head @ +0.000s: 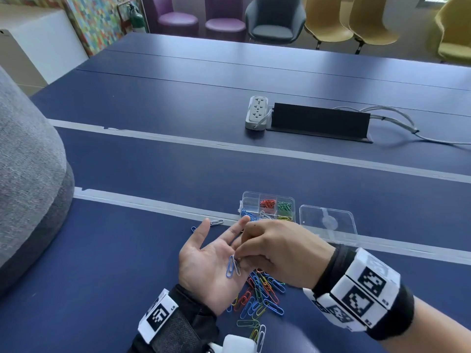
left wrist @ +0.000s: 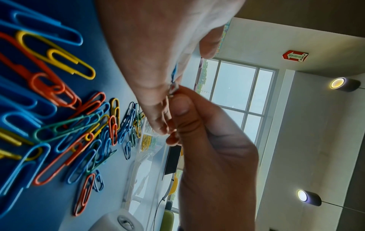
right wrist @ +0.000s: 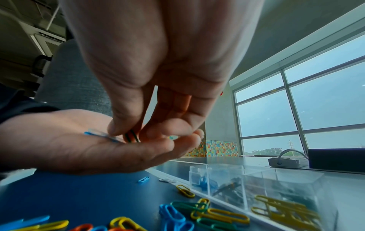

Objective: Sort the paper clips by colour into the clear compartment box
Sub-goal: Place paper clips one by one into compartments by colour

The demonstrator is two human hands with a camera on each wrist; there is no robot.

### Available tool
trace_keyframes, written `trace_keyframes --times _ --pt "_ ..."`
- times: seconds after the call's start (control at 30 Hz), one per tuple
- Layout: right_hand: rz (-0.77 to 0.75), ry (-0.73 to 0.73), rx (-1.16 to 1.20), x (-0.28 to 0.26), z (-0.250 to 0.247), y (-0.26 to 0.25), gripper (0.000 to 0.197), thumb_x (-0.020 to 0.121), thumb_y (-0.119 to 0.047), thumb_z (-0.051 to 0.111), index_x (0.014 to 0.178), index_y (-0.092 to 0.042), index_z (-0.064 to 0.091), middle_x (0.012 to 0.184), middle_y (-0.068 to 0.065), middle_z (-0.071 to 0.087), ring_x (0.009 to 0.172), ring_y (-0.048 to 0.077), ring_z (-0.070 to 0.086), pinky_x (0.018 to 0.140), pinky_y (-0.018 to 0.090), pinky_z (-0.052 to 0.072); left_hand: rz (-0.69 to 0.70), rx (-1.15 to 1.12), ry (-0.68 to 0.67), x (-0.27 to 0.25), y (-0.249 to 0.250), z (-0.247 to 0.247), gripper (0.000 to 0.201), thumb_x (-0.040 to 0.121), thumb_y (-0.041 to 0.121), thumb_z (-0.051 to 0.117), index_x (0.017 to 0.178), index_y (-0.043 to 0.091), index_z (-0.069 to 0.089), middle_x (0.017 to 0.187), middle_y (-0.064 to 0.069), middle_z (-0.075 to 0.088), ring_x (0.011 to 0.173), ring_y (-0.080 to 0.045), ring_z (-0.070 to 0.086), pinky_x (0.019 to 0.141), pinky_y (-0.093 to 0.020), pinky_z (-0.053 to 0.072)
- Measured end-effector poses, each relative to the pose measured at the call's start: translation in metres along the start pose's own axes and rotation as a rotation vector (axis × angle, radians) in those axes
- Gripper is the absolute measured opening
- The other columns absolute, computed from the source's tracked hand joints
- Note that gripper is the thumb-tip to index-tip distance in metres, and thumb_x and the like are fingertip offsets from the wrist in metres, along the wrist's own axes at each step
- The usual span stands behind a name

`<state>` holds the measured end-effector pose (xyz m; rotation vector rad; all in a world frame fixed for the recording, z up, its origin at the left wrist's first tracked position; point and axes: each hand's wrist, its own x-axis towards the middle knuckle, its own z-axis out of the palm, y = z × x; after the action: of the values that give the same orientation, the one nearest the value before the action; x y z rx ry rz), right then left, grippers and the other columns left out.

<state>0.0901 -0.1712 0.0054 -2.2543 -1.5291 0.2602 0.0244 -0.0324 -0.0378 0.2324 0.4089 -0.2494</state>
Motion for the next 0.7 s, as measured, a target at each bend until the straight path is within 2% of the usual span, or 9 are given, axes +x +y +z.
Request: trace_keyframes --times 0.1,0.13,0.2,0.27,0.33,0.4,0.53,0.7 --pt "0.028 0.130 0.089 0.003 -0.008 0.004 0.015 0.082 -0.016 0.058 0.084 -0.018 0.073 0.081 0.000 0.065 0.068 0.015 0.062 0.059 0.025 0.050 0.009 0.011 0.011 0.002 0.000 -0.001 0.073 0.087 0.051 0.041 0.135 -0.004 0.046 0.115 -0.022 0.060 0.104 -0.034 0.060 0.091 -0.046 0.052" --pt "0.058 0.200 0.103 0.004 -0.013 0.009 0.014 0.082 -0.014 0.059 0.083 -0.017 0.073 0.078 0.000 0.066 0.065 0.014 0.061 0.060 0.024 0.049 0.015 0.008 0.014 0.002 0.001 -0.001 0.072 0.086 0.050 0.042 0.133 -0.004 0.048 0.117 -0.023 0.061 0.106 -0.037 0.060 0.094 -0.050 0.049" --pt "0.158 0.341 0.064 0.005 -0.024 0.023 0.011 0.079 -0.013 0.064 0.081 -0.017 0.074 0.073 0.000 0.069 0.062 0.014 0.063 0.062 0.023 0.049 0.018 0.012 0.004 0.003 0.001 0.000 0.067 0.085 0.048 0.043 0.128 -0.003 0.053 0.120 -0.025 0.062 0.108 -0.041 0.062 0.093 -0.054 0.046" --pt "0.341 0.425 0.020 0.005 -0.033 0.041 0.010 0.078 -0.012 0.066 0.082 -0.017 0.074 0.074 0.001 0.073 0.067 0.018 0.067 0.069 0.029 0.053 0.020 0.011 -0.004 0.003 0.002 0.001 0.064 0.084 0.046 0.044 0.124 -0.003 0.055 0.123 -0.027 0.061 0.110 -0.043 0.061 0.091 -0.053 0.047" --pt "0.528 0.413 -0.001 0.003 -0.038 0.059 0.012 0.079 -0.012 0.068 0.086 -0.017 0.075 0.079 0.003 0.075 0.075 0.021 0.069 0.078 0.034 0.054 0.022 -0.002 -0.013 0.003 0.002 0.001 0.062 0.085 0.045 0.044 0.124 -0.002 0.056 0.124 -0.027 0.060 0.111 -0.043 0.060 0.091 -0.052 0.048" --pt "0.620 0.376 -0.009 0.003 -0.041 0.070 0.012 0.079 -0.012 0.067 0.086 -0.018 0.075 0.082 0.002 0.075 0.078 0.020 0.068 0.081 0.035 0.054 0.023 -0.019 -0.020 0.004 0.002 0.002 0.060 0.086 0.045 0.044 0.122 -0.001 0.057 0.125 -0.028 0.059 0.112 -0.043 0.060 0.091 -0.052 0.048" --pt "0.692 0.320 -0.025 0.005 -0.039 0.079 0.013 0.080 -0.014 0.065 0.086 -0.021 0.075 0.085 -0.001 0.074 0.080 0.019 0.067 0.082 0.033 0.054 0.024 -0.028 -0.016 0.006 0.001 0.003 0.057 0.087 0.046 0.043 0.117 0.000 0.060 0.125 -0.028 0.059 0.109 -0.043 0.062 0.091 -0.052 0.047" --pt "0.746 0.164 -0.038 0.003 -0.029 0.080 0.013 0.084 -0.022 0.061 0.088 -0.025 0.073 0.089 -0.003 0.073 0.081 0.018 0.065 0.079 0.034 0.055 0.029 -0.023 -0.010 0.007 0.001 0.004 0.055 0.088 0.046 0.042 0.115 0.002 0.061 0.121 -0.025 0.062 0.107 -0.042 0.062 0.090 -0.056 0.047"
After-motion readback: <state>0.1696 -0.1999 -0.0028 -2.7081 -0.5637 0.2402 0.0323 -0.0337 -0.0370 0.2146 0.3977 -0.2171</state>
